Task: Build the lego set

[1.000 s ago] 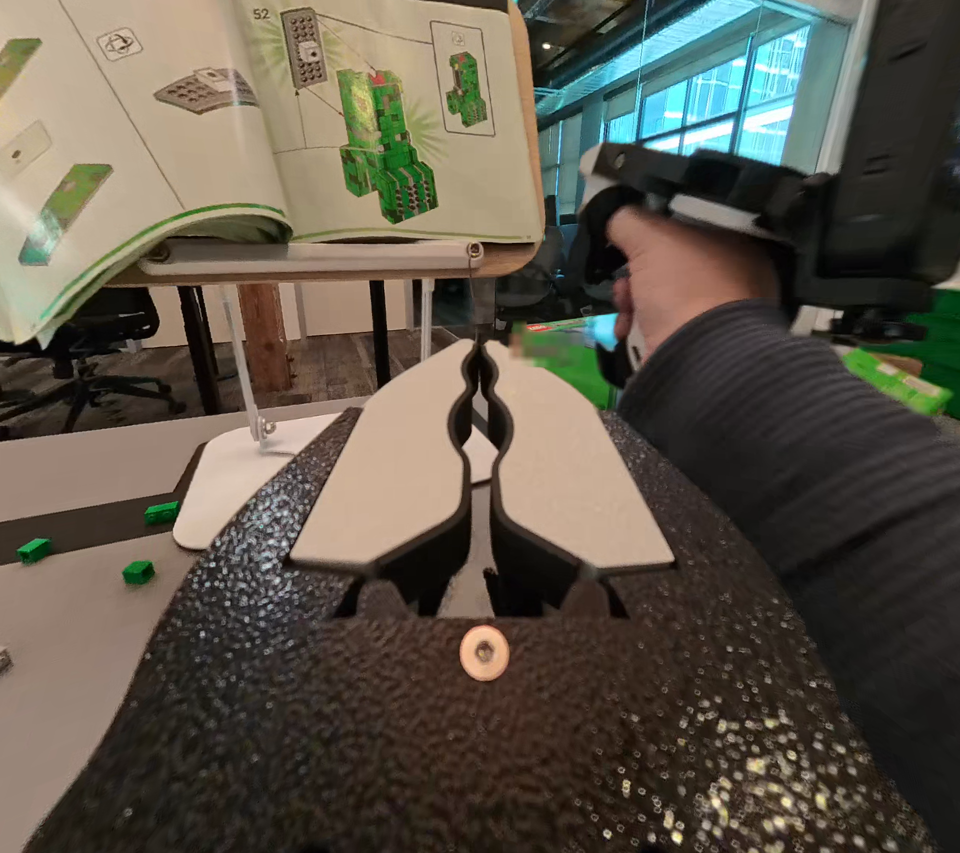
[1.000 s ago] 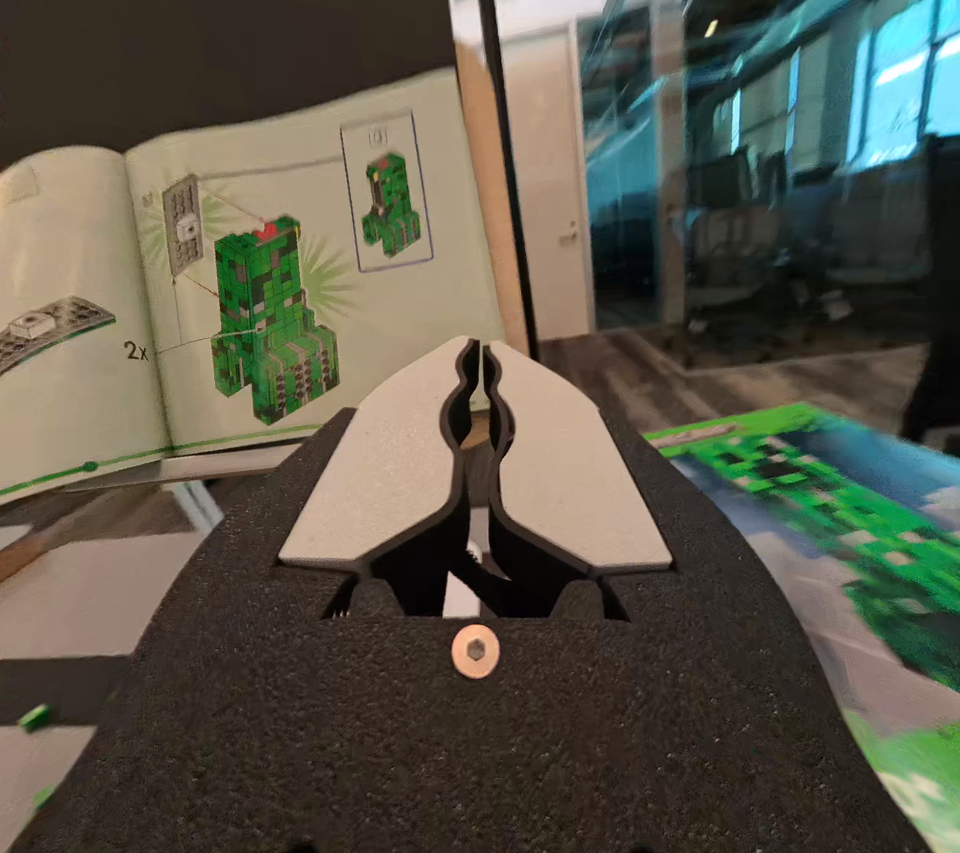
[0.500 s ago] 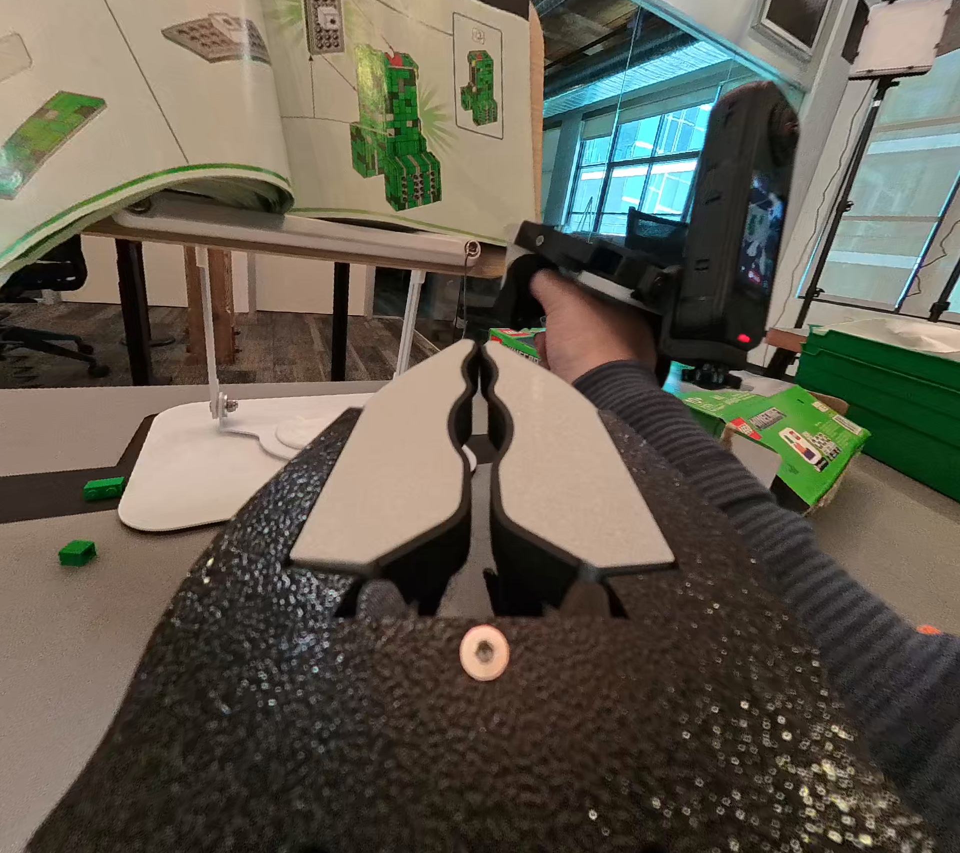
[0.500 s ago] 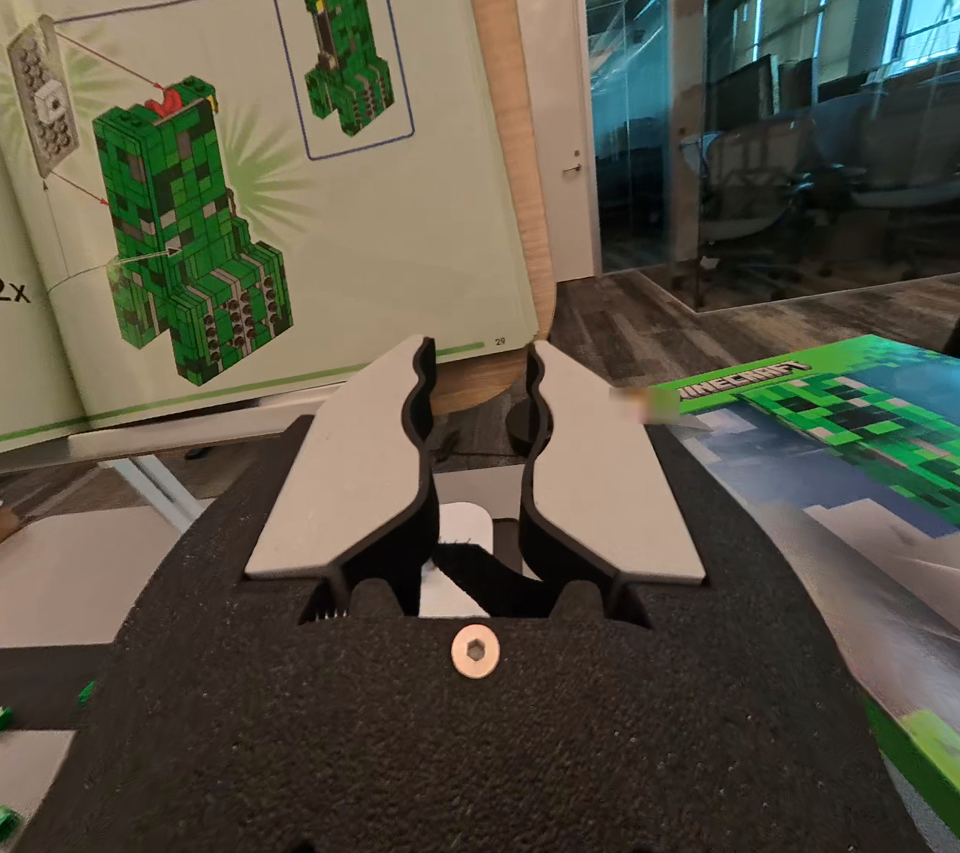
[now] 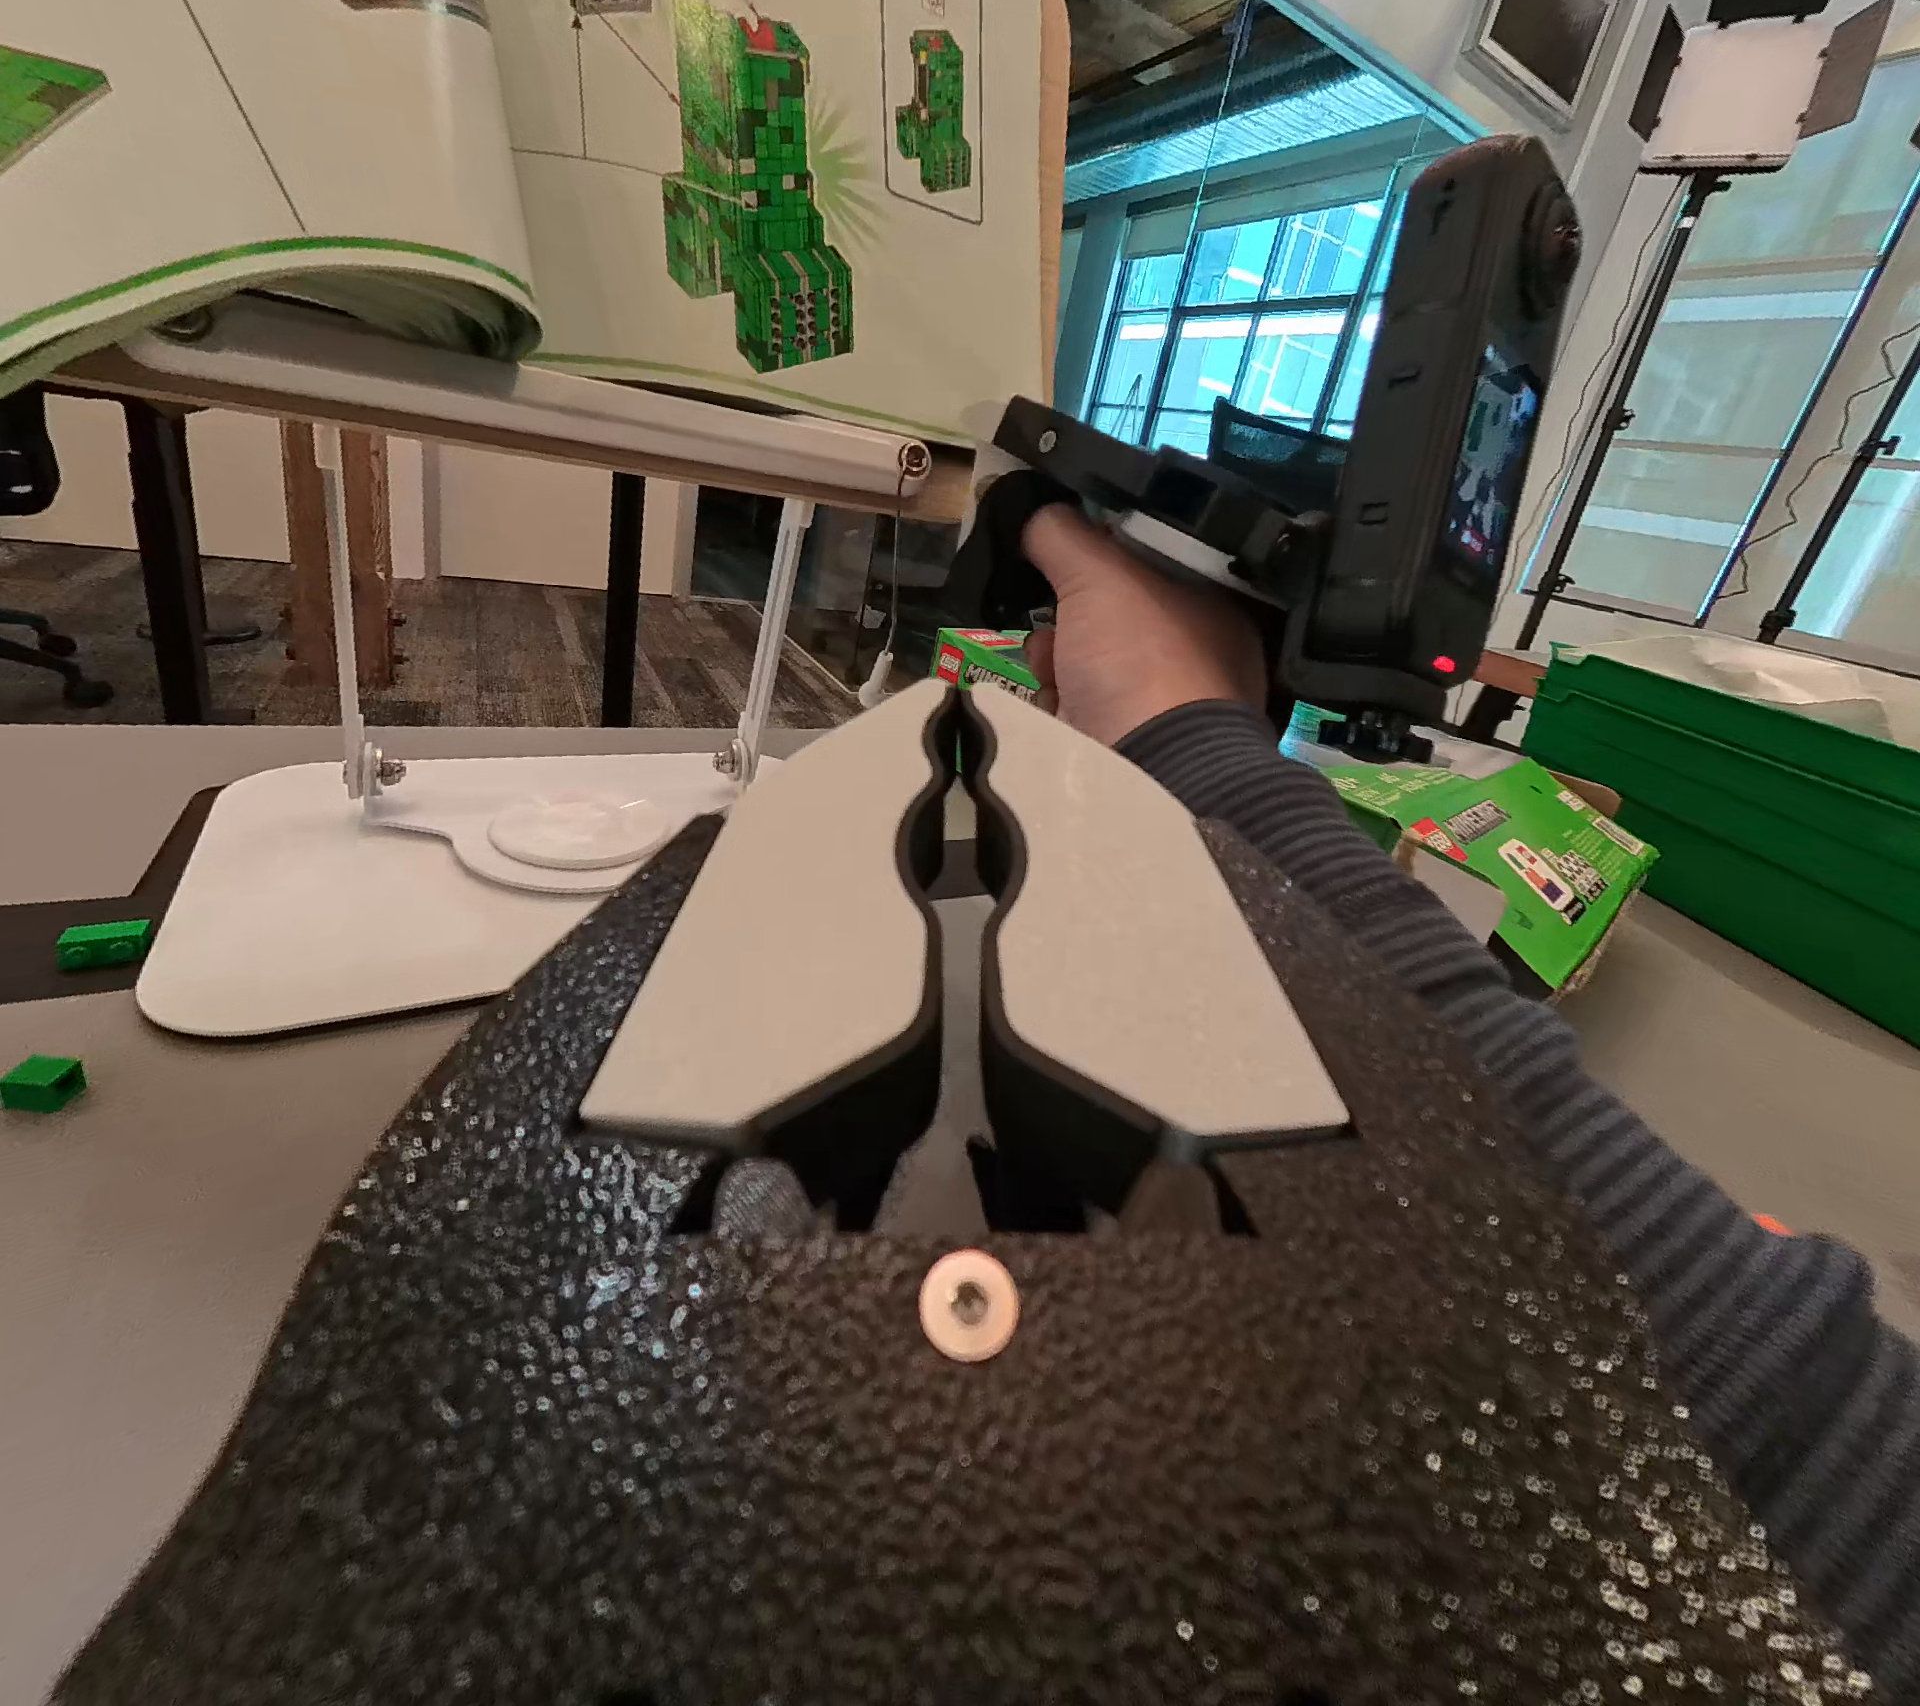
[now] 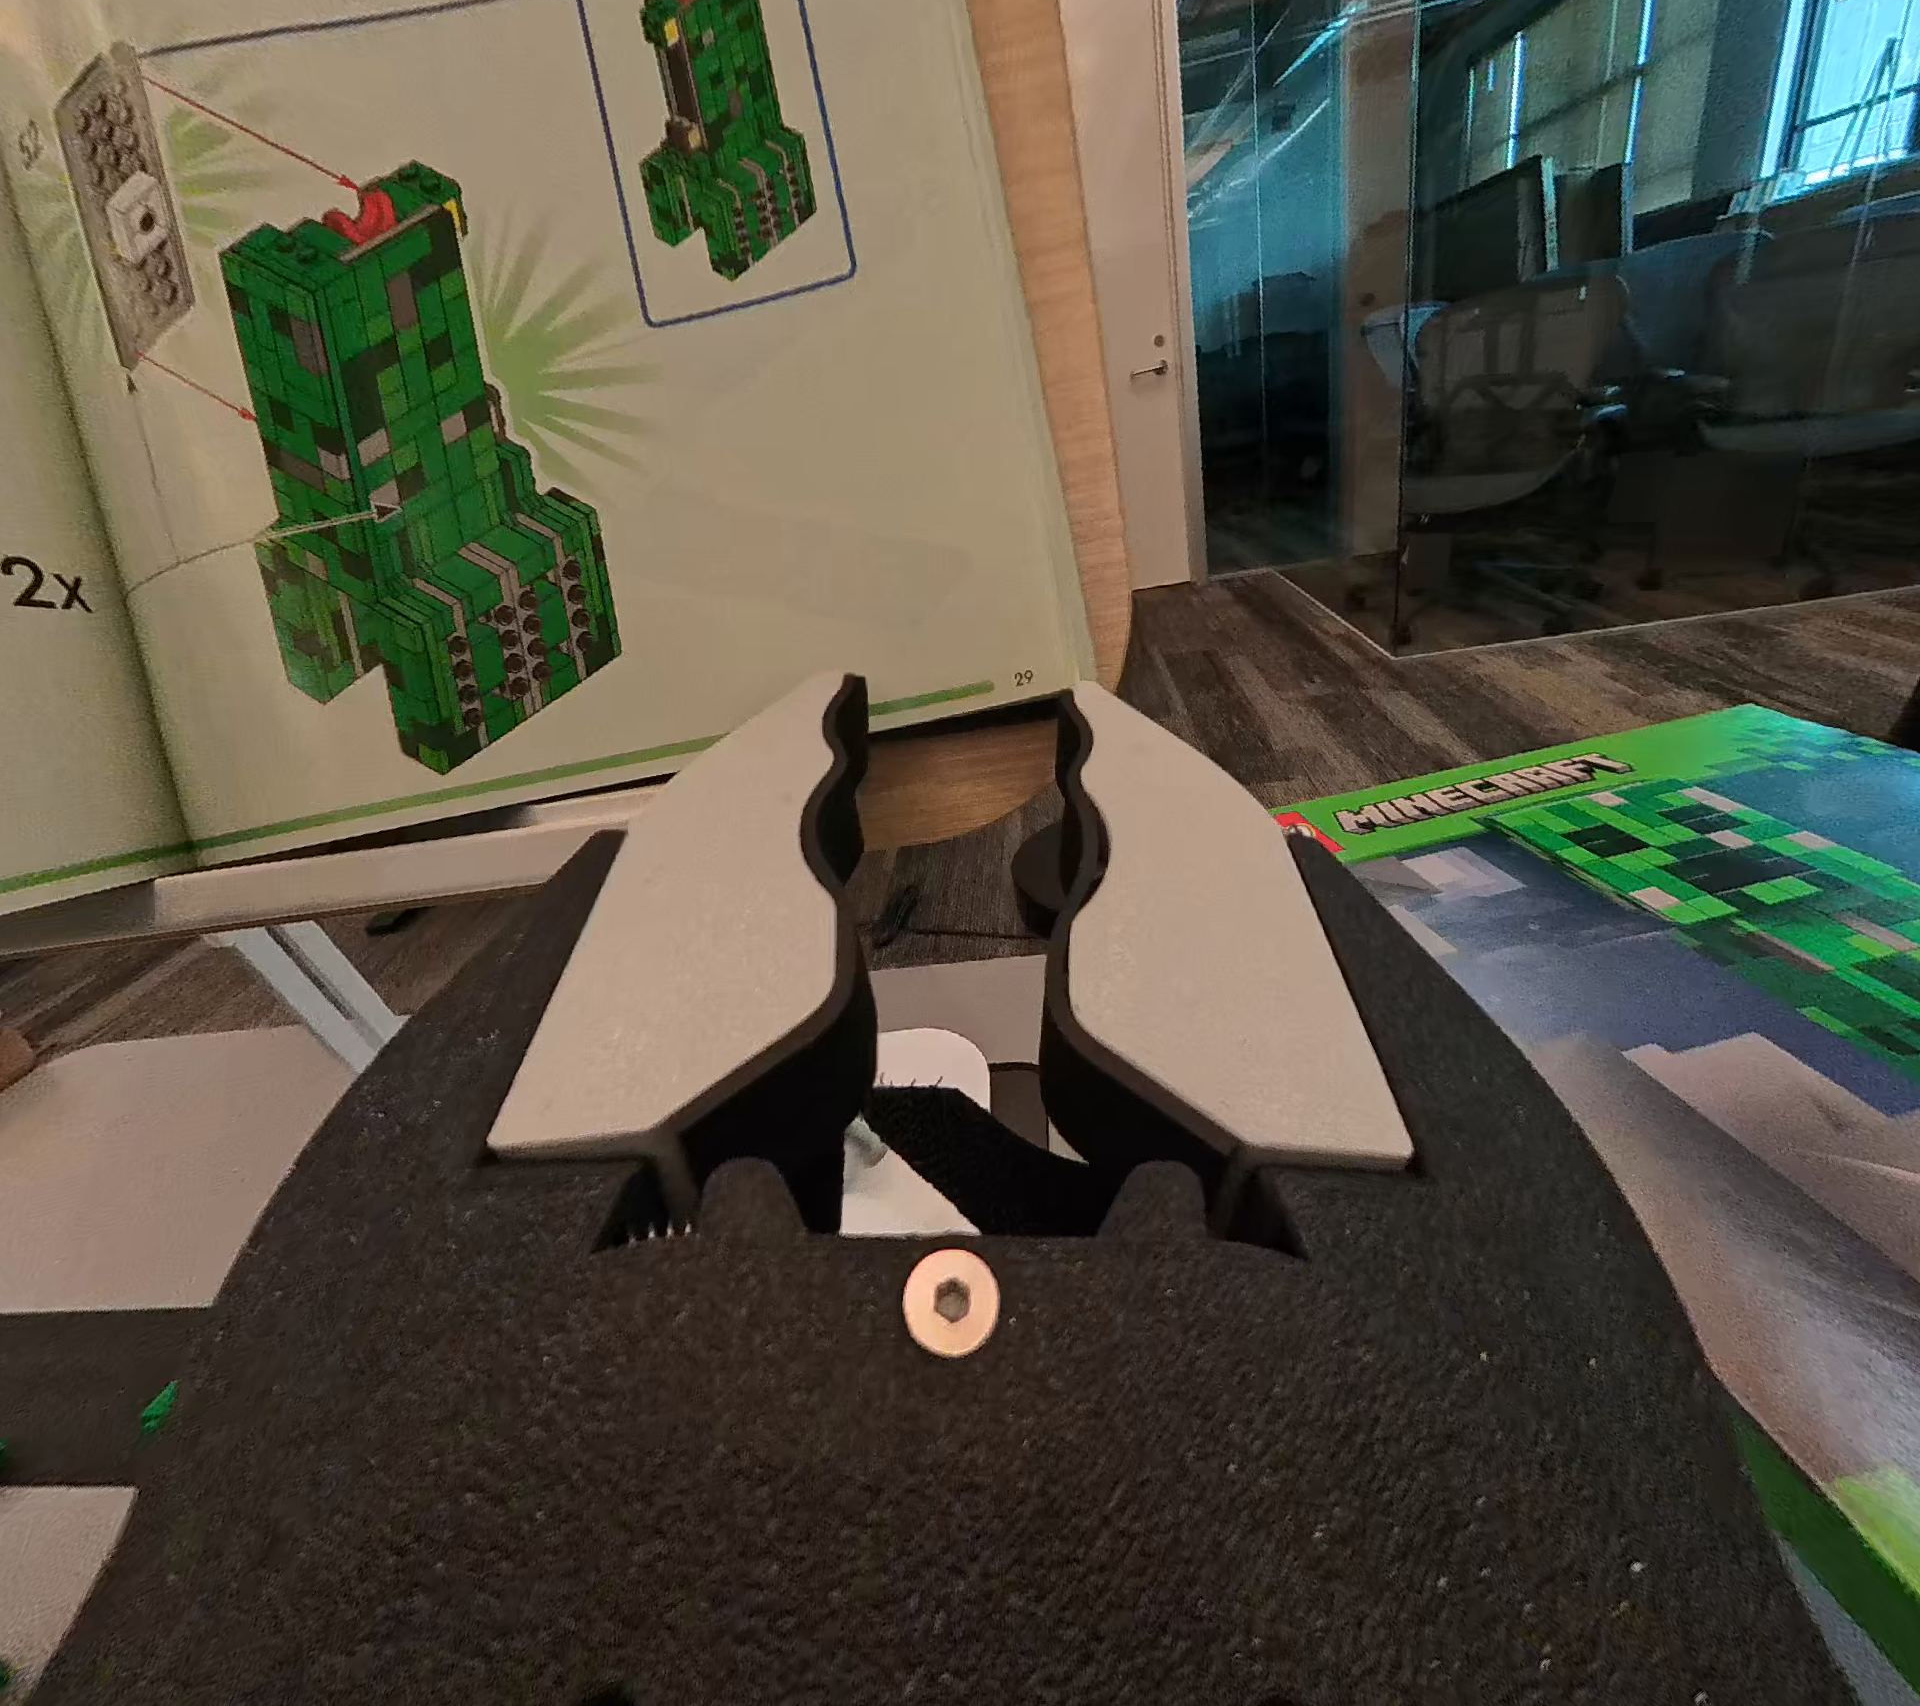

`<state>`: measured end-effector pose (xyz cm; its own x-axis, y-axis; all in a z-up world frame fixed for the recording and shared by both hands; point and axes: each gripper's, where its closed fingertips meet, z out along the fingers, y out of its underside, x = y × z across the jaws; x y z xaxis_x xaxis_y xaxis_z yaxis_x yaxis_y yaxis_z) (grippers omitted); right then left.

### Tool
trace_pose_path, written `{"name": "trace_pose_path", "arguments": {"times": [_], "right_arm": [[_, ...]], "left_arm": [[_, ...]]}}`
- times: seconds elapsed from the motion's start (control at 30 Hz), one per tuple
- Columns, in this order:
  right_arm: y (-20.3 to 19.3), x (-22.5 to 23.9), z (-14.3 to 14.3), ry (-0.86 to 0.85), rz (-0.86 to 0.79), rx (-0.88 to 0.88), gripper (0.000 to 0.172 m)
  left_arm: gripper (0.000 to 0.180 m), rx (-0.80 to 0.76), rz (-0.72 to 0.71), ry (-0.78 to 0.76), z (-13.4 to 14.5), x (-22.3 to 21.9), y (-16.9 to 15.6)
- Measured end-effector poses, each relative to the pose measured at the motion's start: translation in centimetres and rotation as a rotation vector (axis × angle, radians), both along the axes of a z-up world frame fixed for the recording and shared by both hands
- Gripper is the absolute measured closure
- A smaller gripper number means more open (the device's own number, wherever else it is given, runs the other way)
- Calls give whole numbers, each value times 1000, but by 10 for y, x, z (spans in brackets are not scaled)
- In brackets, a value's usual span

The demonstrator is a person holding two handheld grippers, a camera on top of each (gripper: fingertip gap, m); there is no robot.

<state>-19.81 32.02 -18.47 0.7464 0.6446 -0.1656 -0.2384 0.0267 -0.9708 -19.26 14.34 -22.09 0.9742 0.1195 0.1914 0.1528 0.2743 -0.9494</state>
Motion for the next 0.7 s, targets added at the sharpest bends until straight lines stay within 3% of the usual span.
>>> {"name": "trace_pose_path", "arguments": {"times": [0.4, 0.57, 0.63, 0.7], "right_arm": [[-2, 8, 8, 69, 18, 44, 162], [8, 4, 8, 64, 31, -8, 154], [3, 1, 16, 75, 74, 32, 172], [-5, -3, 19, 65, 149, 55, 172]], "left_arm": [[180, -10, -37, -12, -3, 4, 4], [180, -10, -37, -4, -3, 5, 4], [180, -4, -41, 5, -1, 6, 4], [180, 5, -43, 33, 2, 6, 3]]}}
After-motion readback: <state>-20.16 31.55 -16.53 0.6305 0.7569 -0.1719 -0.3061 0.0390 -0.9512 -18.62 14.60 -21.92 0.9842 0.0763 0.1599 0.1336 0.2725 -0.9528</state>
